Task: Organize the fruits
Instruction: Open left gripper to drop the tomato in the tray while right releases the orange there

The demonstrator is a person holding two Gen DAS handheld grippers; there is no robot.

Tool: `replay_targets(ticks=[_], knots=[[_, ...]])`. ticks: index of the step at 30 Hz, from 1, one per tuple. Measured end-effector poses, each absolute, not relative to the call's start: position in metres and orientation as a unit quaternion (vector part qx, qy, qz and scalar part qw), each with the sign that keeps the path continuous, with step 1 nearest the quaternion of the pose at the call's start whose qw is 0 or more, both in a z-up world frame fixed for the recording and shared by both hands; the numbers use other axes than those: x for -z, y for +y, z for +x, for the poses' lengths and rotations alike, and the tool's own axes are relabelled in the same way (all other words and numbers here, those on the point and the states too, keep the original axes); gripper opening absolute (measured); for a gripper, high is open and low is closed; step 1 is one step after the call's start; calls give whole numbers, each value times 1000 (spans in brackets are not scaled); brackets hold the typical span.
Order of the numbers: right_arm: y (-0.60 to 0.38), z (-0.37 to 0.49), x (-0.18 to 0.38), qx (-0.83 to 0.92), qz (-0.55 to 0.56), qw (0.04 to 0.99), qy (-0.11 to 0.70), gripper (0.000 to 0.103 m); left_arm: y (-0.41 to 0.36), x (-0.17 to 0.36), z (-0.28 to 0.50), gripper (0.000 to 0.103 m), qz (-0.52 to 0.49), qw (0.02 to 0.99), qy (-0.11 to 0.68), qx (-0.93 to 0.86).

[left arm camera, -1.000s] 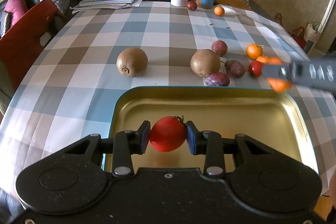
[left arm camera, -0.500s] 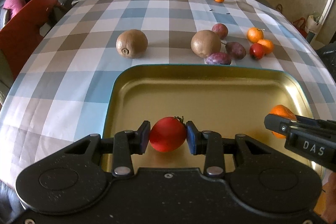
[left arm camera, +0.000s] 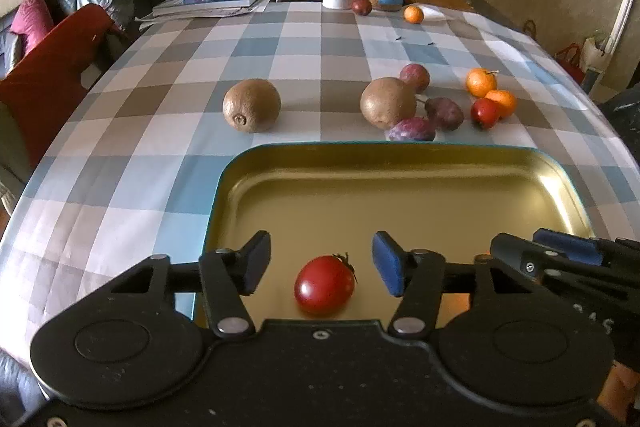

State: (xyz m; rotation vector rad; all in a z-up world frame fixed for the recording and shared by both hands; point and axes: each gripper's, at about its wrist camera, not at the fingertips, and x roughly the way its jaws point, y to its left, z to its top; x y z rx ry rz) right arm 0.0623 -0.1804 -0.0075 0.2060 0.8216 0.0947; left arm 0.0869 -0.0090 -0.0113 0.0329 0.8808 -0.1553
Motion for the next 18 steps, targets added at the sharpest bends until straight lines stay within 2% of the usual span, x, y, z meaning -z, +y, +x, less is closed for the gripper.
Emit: replay_targets(ticks=[7, 18], knots=[[-178, 65, 3, -39, 88, 912, 400, 45, -1, 7, 88, 71, -23, 900, 427, 82], [-173, 69, 3, -56, 66, 906, 413, 45, 10, 10, 97, 70, -47, 887, 452, 79]])
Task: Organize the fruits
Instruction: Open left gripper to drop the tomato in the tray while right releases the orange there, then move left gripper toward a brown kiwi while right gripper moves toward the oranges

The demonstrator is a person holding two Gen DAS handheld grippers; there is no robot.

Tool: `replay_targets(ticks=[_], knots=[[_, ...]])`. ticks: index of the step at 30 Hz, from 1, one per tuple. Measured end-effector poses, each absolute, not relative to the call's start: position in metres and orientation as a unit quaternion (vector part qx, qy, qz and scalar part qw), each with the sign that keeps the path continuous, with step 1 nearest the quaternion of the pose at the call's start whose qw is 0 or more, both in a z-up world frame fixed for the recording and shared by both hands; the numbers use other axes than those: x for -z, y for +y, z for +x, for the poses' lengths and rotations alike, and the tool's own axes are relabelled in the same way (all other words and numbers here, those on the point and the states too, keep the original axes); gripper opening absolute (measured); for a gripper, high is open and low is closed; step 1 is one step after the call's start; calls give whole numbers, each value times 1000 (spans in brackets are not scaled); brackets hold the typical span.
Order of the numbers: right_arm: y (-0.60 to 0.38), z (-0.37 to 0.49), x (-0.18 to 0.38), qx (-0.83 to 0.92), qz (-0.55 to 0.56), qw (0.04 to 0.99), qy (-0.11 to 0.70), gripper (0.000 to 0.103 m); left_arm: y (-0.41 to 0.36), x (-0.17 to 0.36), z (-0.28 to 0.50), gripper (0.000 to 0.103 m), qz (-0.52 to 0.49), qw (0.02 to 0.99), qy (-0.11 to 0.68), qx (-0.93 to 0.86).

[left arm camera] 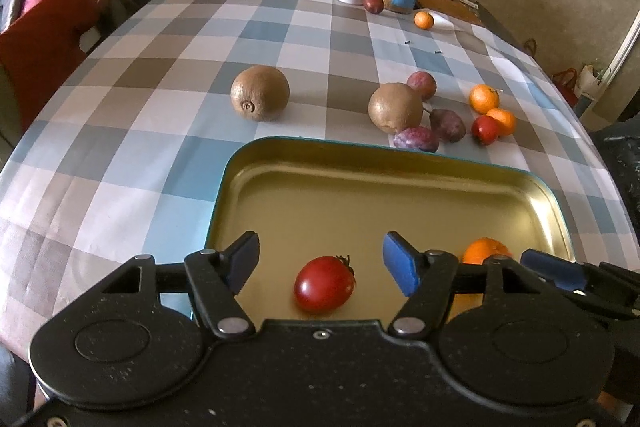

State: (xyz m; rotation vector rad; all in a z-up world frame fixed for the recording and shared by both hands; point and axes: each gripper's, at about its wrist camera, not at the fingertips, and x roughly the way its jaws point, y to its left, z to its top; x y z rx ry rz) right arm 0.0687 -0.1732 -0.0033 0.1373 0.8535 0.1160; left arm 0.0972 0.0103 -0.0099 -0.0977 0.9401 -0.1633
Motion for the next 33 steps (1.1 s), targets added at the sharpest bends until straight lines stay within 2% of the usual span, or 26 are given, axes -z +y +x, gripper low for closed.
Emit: replay_targets(ticks=[18, 33], knots=[[-182, 89, -2, -37, 63, 894, 443, 45, 2, 4, 108, 70, 11, 894, 442, 71], [-193, 133, -18, -3, 11, 908, 419, 44, 23, -7, 167, 70, -25, 893, 444, 64]])
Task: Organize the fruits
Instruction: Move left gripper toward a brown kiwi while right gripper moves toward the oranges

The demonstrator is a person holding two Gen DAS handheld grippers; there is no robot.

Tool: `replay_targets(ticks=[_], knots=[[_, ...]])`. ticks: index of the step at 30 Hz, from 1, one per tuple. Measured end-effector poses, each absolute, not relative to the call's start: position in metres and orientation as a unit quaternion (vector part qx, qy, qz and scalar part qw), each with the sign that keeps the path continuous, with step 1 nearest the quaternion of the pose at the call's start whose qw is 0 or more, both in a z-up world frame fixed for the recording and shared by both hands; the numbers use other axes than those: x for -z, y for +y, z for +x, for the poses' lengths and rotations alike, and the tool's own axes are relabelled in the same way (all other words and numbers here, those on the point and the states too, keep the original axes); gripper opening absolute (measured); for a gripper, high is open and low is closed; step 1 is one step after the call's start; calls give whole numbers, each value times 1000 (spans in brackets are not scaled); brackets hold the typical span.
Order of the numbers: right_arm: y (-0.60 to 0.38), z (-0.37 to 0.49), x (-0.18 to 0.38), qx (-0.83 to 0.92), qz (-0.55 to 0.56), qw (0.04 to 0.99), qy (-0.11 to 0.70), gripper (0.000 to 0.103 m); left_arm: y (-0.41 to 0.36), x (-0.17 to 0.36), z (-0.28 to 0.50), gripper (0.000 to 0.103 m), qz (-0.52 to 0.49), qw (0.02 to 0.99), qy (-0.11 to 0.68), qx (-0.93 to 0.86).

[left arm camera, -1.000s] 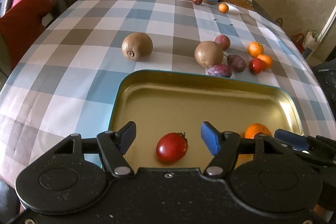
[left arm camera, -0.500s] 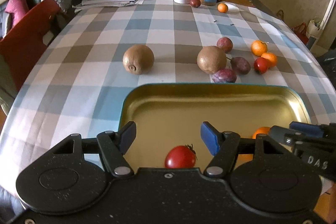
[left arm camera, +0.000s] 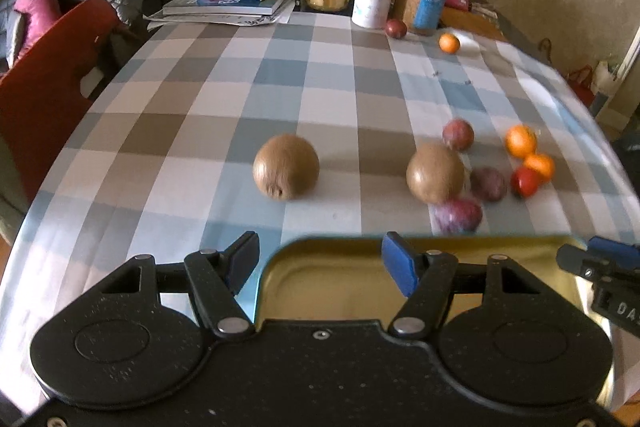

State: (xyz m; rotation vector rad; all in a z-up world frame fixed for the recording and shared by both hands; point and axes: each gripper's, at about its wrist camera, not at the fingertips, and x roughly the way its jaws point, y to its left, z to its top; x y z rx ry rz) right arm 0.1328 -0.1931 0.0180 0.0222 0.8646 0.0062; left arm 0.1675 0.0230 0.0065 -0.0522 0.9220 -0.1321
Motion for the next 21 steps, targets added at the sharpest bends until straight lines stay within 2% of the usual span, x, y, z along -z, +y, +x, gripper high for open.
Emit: replay_targets(ticks=[4, 7, 16, 21], knots=[[-196, 160, -16, 6, 15, 903, 429, 43, 25, -12, 189, 70, -46, 894, 442, 50], [-202, 185, -14, 18, 41, 895, 443, 37, 21, -12, 206, 70, -51, 896, 440, 34], [-229, 250, -12, 83, 141, 878, 450, 37, 6, 3, 242, 70, -51, 883, 465, 33], [-235, 275, -3, 119, 149, 871, 453, 37, 1, 6, 245, 70, -21, 892, 452, 9]])
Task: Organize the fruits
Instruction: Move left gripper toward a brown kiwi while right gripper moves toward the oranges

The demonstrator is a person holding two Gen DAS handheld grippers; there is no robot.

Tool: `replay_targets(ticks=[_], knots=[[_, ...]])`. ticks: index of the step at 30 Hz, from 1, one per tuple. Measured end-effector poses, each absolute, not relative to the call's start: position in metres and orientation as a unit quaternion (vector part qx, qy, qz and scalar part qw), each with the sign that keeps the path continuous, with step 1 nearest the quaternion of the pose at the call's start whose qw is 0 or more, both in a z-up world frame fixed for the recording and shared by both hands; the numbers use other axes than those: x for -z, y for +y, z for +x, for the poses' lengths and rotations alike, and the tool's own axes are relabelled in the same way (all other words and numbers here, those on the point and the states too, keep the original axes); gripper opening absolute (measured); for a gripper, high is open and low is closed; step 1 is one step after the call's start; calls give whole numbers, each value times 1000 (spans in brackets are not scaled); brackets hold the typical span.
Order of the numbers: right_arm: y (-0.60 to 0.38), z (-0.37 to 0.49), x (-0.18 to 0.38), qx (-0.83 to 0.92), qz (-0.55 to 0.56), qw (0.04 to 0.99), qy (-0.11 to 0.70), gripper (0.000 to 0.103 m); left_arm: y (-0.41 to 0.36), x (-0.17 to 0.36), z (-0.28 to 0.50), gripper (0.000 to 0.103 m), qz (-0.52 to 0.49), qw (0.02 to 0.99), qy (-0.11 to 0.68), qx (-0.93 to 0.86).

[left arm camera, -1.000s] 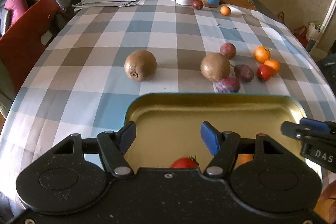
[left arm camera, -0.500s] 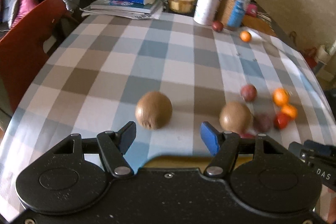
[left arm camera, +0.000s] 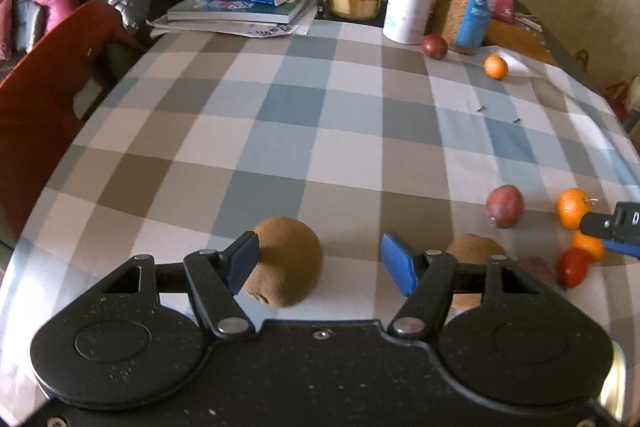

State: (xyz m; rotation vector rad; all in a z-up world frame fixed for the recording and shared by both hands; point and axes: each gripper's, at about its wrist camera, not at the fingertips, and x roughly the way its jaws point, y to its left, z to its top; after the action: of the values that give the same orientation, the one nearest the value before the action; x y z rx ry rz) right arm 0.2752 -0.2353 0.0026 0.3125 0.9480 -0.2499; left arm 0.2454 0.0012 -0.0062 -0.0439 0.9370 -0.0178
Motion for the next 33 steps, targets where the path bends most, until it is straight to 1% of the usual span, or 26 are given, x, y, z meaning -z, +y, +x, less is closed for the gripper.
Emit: replay_targets(ticks=[8, 14, 22, 25, 29, 33], knots=[[-232, 294, 13, 156, 136, 872, 443, 37, 2, 13, 253, 70, -35, 896, 442, -37], [-226, 293, 16, 148, 120, 881, 432, 37, -12, 24, 251, 70, -4, 910, 409, -67], [-220, 290, 14, 128, 121, 889, 423, 37, 2, 18, 242, 70, -55, 926, 369, -57], [-220, 291, 15, 132, 119, 888, 424, 37, 3, 14, 243, 70, -52, 925, 375, -36], [-223, 291, 17, 130, 126, 885, 430, 37, 4, 7, 245, 70, -12, 915, 402, 21], [-222, 291, 17, 128, 128, 884, 431, 37, 12, 2, 238, 70, 1, 914, 403, 39]])
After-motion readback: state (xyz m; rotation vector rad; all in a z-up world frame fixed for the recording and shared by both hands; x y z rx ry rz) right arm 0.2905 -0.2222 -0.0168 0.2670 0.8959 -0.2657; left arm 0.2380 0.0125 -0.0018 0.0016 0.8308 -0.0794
